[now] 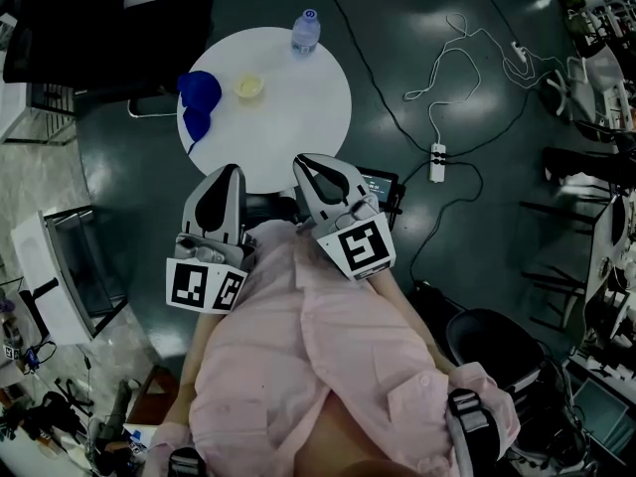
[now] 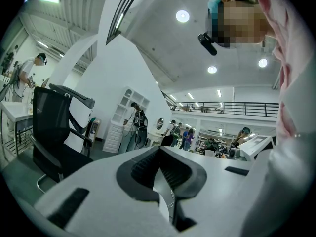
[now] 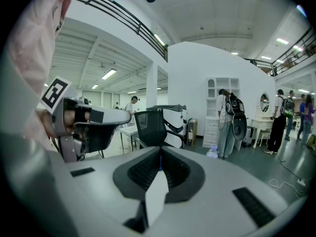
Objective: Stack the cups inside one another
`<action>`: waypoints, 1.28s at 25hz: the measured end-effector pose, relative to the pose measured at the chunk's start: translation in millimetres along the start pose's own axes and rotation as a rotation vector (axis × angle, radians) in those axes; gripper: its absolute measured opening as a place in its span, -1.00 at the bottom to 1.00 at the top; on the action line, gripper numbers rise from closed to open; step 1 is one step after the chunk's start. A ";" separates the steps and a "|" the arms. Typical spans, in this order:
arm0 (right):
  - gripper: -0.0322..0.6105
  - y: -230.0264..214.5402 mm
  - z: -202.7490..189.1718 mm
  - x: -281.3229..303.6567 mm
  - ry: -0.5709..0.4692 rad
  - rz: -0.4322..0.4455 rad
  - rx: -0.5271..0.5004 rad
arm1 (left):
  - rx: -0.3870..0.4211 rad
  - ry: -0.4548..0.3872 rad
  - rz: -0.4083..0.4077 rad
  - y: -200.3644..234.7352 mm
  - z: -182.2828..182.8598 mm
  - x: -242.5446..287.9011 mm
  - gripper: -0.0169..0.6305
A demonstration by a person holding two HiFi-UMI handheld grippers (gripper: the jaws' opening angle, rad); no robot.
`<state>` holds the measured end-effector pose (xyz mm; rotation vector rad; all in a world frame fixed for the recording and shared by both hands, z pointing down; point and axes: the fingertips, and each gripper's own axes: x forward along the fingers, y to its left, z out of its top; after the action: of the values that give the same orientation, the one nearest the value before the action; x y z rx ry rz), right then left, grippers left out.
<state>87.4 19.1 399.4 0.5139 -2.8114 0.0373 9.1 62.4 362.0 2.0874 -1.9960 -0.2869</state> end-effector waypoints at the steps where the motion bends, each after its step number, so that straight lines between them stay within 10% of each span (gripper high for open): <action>1: -0.80 0.2 0.3 -0.3 0.000 0.000 0.000 | -0.001 -0.001 0.001 0.0 0.5 -0.4 -0.89; 32: -0.80 3.9 3.3 2.7 0.011 0.008 -0.002 | -0.011 0.005 0.006 4.3 3.4 -2.7 -0.89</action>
<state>82.7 21.5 397.1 0.5000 -2.8027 0.0392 3.9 64.8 360.0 2.0727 -1.9930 -0.2904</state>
